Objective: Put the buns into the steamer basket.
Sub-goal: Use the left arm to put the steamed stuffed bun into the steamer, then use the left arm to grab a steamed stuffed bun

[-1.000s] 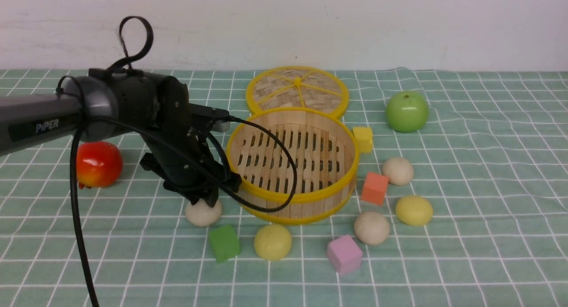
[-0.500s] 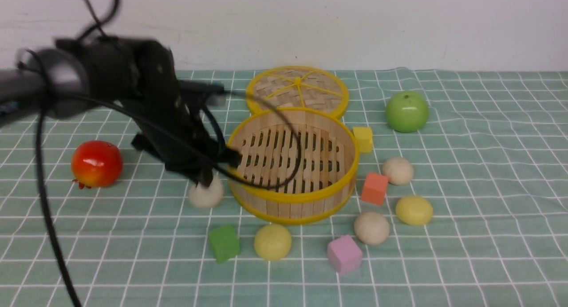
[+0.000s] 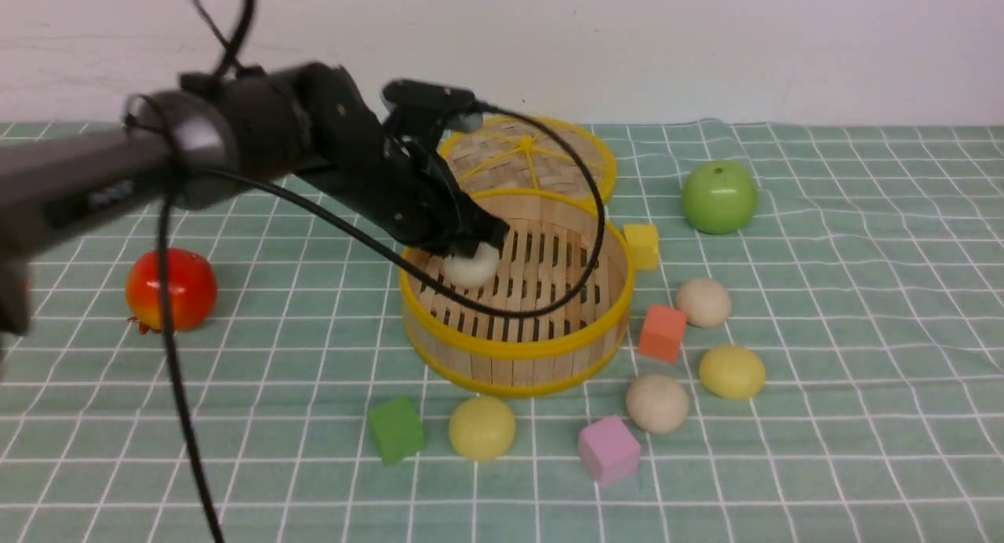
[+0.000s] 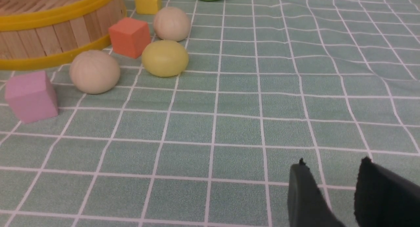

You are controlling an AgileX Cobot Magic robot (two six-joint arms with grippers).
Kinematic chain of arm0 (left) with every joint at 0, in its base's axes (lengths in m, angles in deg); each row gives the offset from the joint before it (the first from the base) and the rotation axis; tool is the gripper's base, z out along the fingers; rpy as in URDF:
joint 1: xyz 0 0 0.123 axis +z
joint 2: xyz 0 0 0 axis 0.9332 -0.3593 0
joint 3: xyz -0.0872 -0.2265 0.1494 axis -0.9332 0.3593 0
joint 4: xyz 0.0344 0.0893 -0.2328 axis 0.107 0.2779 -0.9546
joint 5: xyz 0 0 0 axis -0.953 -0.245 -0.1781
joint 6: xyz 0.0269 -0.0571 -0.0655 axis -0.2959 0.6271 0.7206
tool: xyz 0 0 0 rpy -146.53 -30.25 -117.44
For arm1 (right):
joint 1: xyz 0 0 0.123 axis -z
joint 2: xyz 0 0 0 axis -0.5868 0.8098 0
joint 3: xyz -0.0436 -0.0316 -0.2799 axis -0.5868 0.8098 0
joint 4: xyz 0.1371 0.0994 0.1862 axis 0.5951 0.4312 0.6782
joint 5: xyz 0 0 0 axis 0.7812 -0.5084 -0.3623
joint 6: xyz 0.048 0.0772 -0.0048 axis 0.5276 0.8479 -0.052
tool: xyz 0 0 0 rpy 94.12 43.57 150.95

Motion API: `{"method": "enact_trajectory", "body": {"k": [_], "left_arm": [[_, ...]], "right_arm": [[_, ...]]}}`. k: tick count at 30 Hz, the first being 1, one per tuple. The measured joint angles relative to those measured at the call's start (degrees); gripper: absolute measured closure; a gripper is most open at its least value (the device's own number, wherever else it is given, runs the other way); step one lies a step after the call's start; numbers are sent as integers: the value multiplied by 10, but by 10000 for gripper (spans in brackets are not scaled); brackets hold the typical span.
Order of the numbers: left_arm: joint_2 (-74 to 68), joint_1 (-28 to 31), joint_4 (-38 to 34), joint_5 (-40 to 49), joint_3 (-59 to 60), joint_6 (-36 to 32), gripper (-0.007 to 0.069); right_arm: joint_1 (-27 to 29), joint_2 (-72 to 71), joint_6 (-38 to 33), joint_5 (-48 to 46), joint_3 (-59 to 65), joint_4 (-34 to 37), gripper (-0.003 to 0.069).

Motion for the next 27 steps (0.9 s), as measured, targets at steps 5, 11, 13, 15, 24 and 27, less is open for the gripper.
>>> {"method": "enact_trajectory", "body": {"k": [5, 11, 13, 15, 24, 27], "left_arm": [[-27, -1, 47, -1, -21, 26, 475], [-10, -1, 85, 41, -53, 115, 274], [9, -1, 87, 72, -61, 122, 260], [47, -1, 88, 129, -66, 135, 288], [131, -79, 81, 265, 75, 158, 638], [116, -103, 80, 259, 104, 160, 638]], "right_arm": [[0, 0, 0, 0, 0, 0, 419], [0, 0, 0, 0, 0, 0, 419], [0, 0, 0, 0, 0, 0, 419], [0, 0, 0, 0, 0, 0, 419], [0, 0, 0, 0, 0, 0, 419], [0, 0, 0, 0, 0, 0, 419]]}}
